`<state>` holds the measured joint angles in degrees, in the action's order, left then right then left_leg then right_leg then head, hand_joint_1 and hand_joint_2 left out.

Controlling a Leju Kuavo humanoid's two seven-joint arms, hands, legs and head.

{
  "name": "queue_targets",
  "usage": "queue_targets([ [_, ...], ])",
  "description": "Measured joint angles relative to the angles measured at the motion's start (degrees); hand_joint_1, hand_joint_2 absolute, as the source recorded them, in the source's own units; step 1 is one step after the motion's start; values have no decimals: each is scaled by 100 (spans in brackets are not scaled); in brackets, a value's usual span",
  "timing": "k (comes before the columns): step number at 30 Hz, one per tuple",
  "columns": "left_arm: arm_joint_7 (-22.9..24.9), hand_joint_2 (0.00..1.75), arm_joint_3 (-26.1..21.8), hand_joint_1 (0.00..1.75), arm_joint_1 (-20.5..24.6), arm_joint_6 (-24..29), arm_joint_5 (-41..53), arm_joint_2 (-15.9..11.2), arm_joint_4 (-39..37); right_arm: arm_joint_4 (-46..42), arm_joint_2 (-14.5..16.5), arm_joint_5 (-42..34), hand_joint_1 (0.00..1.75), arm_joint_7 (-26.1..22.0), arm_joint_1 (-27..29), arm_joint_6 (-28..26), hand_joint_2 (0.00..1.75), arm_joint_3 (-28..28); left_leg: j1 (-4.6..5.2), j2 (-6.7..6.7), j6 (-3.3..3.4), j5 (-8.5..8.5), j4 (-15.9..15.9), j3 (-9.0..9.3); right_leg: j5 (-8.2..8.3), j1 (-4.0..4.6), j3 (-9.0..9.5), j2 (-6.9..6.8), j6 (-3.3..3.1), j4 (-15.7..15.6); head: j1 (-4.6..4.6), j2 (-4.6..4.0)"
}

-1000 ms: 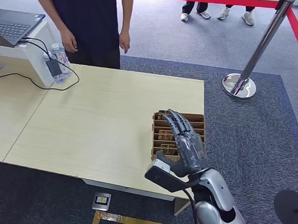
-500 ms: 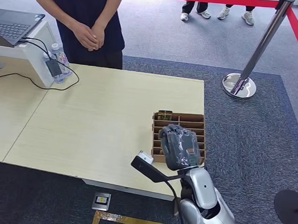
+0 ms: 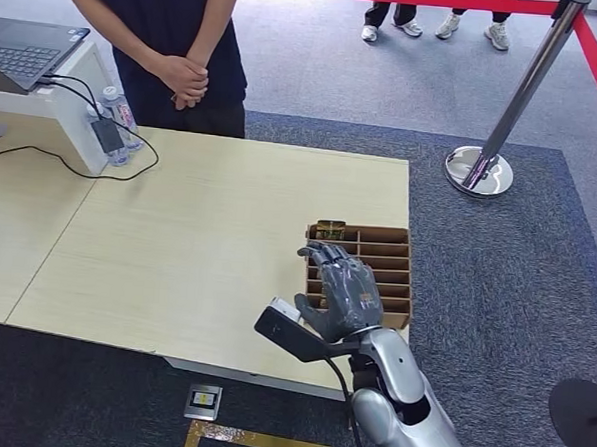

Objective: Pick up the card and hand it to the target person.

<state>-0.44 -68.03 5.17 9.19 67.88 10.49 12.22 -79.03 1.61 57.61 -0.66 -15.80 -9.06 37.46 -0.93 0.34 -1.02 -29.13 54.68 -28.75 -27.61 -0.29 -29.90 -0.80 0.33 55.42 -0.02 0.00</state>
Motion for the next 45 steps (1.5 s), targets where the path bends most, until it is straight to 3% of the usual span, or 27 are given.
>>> queue_targets([
  [5, -17, 0, -20, 0, -8, 14, -19, 0, 0, 190, 22, 3, 40, -10, -37, -33, 175, -19, 0, 0, 0, 0, 0, 0, 0, 0, 0, 0, 0, 0, 0, 0],
  [9, -17, 0, -34, 0, -11, 15, -19, 0, 0, 276, 33, 4, 65, -13, -46, -38, 175, -26, 0, 0, 0, 0, 0, 0, 0, 0, 0, 0, 0, 0, 0, 0],
  [18, -16, 0, -41, 0, -12, 14, 4, -1, 0, 537, 35, -15, 75, -1, -130, -31, 175, -96, 0, 0, 0, 0, 0, 0, 0, 0, 0, 0, 0, 0, -1, 0],
  [45, -7, 0, -4, 0, -11, -64, 207, -9, -2, 1369, 27, 1, 79, 183, -123, -172, 175, -408, 0, 0, 0, 0, 1, 1, 0, 0, 0, 0, 0, 0, -1, 0],
])
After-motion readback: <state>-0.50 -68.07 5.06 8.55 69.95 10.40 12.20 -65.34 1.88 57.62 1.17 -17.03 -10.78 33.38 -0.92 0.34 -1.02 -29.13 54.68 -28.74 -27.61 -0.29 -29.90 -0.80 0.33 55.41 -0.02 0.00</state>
